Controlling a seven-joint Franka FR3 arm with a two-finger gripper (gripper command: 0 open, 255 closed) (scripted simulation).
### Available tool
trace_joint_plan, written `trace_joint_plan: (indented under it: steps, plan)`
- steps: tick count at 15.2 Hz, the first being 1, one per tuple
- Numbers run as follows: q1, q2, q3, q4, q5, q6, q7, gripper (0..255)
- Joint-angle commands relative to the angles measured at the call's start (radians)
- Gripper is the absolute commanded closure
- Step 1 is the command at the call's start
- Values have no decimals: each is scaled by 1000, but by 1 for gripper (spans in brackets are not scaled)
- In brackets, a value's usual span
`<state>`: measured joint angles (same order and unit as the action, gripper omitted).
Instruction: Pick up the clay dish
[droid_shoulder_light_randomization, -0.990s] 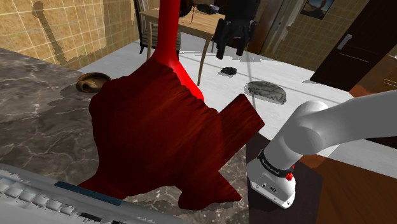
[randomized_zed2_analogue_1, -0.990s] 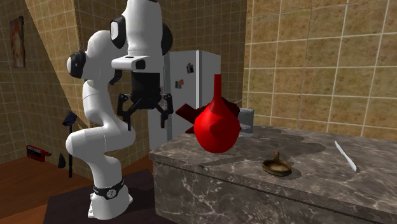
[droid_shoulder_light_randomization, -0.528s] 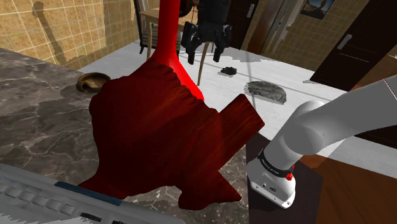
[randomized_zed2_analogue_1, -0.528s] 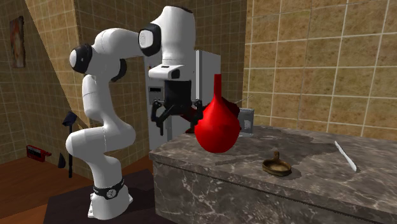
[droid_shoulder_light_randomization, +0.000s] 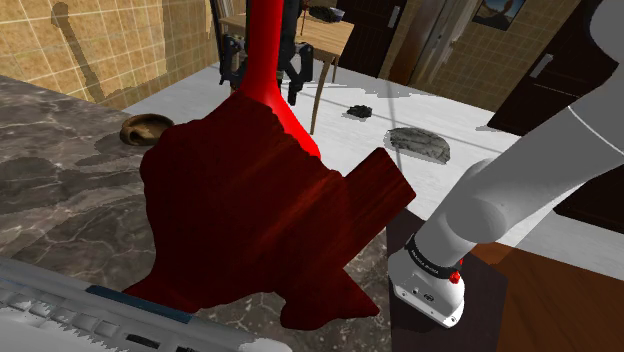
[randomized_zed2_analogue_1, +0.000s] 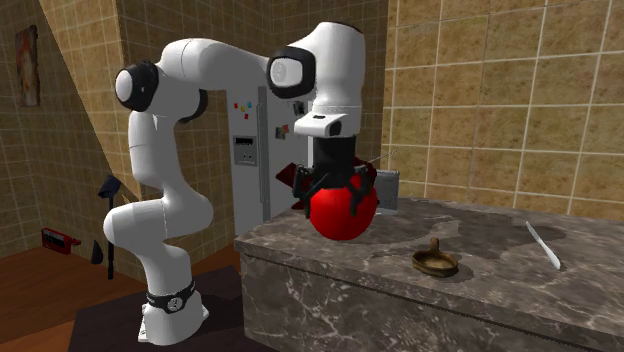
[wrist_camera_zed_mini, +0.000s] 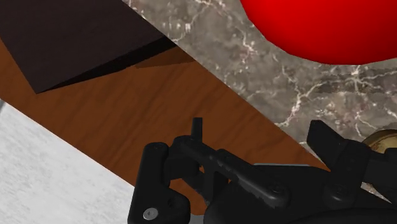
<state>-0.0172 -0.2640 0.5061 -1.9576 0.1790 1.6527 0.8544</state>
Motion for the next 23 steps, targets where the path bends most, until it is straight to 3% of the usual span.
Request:
trace_joint_plan:
  steps: [1, 7, 15, 23]
  plan:
    - [1, 84, 42, 66, -20, 15, 83, 0]
    - [44, 354, 123, 293, -136, 32, 315, 0]
    - [219, 727, 114, 707, -316, -46, 550, 0]
    - [199, 716, 110, 586, -310, 62, 543, 0]
